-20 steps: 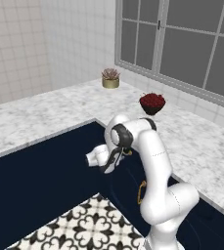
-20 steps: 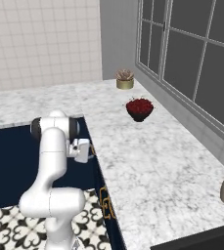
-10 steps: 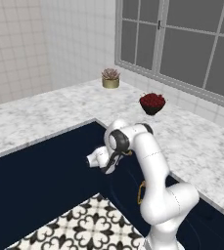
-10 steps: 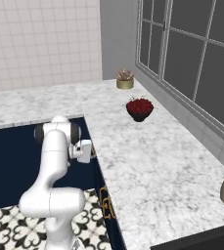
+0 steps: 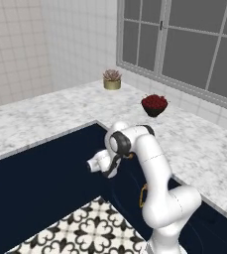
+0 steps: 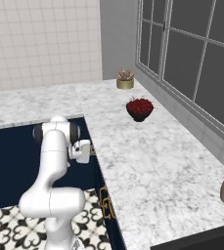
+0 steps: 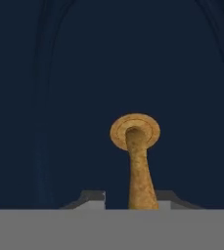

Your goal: Take a straw from the drawer in front and place it inside the glass cup on the dining counter.

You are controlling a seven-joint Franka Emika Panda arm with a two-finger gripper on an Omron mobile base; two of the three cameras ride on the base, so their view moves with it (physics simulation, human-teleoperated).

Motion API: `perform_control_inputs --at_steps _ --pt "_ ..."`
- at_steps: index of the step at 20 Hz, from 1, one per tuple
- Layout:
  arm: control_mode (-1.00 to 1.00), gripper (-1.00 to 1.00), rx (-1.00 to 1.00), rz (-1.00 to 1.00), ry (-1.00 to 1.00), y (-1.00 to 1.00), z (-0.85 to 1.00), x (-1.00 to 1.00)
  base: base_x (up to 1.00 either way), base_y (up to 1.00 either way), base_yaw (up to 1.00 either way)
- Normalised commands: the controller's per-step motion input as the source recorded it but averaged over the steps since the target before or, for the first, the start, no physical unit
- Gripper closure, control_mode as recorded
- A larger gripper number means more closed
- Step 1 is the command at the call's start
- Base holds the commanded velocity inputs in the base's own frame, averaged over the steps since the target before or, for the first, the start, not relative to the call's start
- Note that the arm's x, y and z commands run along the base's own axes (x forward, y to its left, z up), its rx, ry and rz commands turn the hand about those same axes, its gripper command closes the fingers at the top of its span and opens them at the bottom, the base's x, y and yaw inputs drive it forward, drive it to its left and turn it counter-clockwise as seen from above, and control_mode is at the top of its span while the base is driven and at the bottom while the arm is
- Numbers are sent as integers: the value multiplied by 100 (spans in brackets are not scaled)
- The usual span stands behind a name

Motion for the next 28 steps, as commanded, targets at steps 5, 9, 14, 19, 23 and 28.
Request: perform_control_inputs --at_steps 5,9,14,19,23,28 --pt "-100 100 4 6 1 39 2 -52 0 0 0" --pt "-100 100 7 4 8 58 14 -61 0 0 0" --pt "-100 100 9 4 11 66 21 -63 0 0 0" --pt "-100 100 8 5 9 76 23 -63 0 0 0" --pt "-100 100 6 5 8 83 24 -64 0 0 0" --pt "-100 -100 5 4 6 86 31 -59 0 0 0"
